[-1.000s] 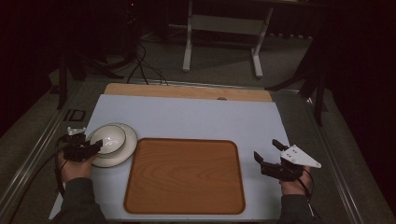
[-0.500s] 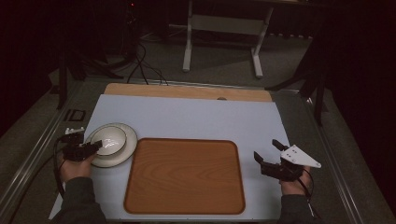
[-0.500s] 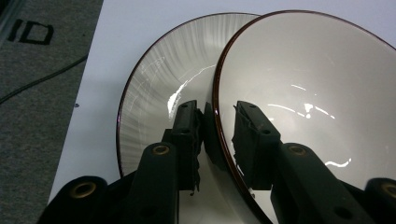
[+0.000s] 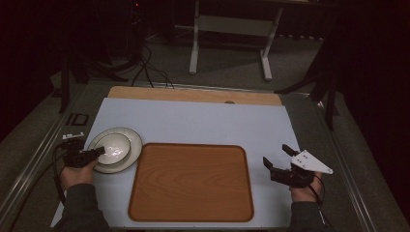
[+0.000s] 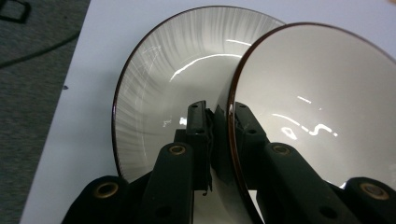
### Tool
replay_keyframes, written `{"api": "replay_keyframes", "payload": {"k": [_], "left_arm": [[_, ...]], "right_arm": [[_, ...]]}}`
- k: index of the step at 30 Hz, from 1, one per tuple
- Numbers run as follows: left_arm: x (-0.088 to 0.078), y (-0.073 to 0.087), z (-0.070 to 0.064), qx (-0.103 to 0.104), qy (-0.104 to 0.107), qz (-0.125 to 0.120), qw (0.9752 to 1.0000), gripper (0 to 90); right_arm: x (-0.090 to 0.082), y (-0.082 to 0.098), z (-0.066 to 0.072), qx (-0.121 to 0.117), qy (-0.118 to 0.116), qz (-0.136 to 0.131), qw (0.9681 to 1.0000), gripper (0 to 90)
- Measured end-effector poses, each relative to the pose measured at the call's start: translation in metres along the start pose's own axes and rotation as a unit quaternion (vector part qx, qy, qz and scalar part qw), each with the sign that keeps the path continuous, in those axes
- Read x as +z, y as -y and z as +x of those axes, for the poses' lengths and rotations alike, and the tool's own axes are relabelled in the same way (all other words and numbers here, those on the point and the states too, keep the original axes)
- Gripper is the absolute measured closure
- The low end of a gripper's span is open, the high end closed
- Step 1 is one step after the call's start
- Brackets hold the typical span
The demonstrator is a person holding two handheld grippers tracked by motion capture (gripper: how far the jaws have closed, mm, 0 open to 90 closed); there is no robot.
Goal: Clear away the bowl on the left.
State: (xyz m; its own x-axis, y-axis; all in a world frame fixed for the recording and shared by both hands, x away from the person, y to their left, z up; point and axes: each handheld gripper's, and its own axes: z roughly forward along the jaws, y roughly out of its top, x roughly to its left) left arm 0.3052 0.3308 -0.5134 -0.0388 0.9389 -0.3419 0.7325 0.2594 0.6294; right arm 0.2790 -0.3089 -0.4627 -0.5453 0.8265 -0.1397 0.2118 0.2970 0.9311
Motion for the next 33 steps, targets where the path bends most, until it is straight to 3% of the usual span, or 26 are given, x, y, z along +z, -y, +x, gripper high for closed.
{"api": "replay_keyframes", "payload": {"k": [7,22,33], "left_arm": [[-0.003,0.001,0.004,-0.025,0.024,-0.011,0.9993,81.1],[-0.006,0.001,0.003,-0.027,0.032,-0.029,0.9987,81.2],[-0.017,0.001,0.000,-0.037,0.063,-0.059,0.9956,81.2]], "right_arm": [[0.000,0.000,0.000,0.002,0.001,0.000,1.0000,16.5],[-0.001,0.000,0.000,0.002,0.001,-0.001,1.0000,16.5],[-0.001,0.000,-0.001,0.004,0.001,-0.003,1.0000,16.5]]}}
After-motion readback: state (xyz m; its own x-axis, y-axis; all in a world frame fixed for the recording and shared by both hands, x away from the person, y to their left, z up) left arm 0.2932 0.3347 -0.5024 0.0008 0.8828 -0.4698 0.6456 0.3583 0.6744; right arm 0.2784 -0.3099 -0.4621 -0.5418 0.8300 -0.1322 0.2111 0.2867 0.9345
